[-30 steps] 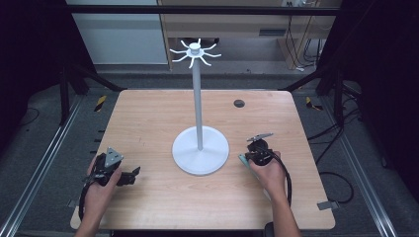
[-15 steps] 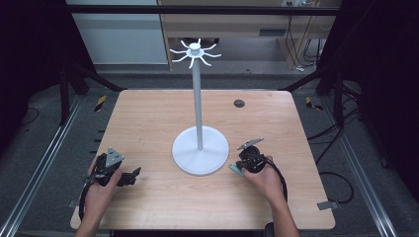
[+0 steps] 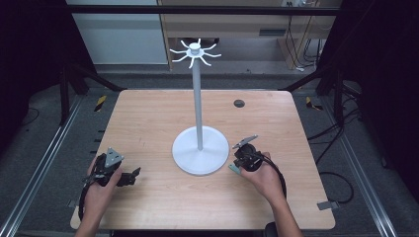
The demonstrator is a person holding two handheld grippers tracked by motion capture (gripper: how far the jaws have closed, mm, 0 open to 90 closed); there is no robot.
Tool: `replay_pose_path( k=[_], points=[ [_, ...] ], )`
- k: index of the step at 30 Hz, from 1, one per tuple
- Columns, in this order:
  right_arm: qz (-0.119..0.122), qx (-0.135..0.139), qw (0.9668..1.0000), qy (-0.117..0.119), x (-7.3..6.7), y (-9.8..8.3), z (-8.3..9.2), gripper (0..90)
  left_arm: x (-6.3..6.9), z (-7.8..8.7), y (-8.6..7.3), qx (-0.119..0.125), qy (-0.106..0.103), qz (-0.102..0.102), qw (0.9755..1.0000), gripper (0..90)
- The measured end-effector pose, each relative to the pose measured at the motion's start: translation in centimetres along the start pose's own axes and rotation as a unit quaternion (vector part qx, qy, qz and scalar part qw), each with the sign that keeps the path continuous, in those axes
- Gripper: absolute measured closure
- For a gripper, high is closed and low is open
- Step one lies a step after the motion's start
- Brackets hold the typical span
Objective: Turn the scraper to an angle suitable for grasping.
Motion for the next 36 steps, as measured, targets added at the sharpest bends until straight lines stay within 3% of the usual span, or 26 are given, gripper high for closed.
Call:
replay_pose_path(
  k=[4, 9, 13, 28, 36],
  points=[
    [0.026, -0.028, 0.9992, -0.012, -0.1, 0.6, 0.2, 89.3, 0.0, 0.0, 0.0, 0.001, -0.001, 0.000, 1.0000, 3.0],
    [0.025, -0.046, 0.9986, -0.010, -0.2, 1.0, 0.2, 87.5, -0.1, 0.0, 0.0, 0.001, -0.001, 0.002, 1.0000, 3.1],
    [0.039, -0.065, 0.9971, -0.007, -0.3, 1.4, 0.2, 83.5, -0.1, 0.0, 0.0, 0.002, -0.002, 0.002, 1.0000, 3.1],
    [0.038, -0.113, 0.9928, 0.010, 0.2, 1.9, -0.7, 70.1, 0.0, -0.1, 0.0, 0.000, -0.005, 0.001, 1.0000, 3.2],
    [0.044, -0.127, 0.9908, 0.012, 0.5, 2.1, -1.3, 68.3, 0.0, -0.1, 0.0, -0.001, -0.005, -0.001, 1.0000, 3.2]
  ],
)
Point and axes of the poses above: each handheld gripper's, and its own axes: z roughly backward along the jaws, y roughly out of its top, x roughly to its right, the point moved 1 cm from there along -z, roughly forward along the jaws, and after that the axes turned 9 degrees about -x, right-handed, at the moved point
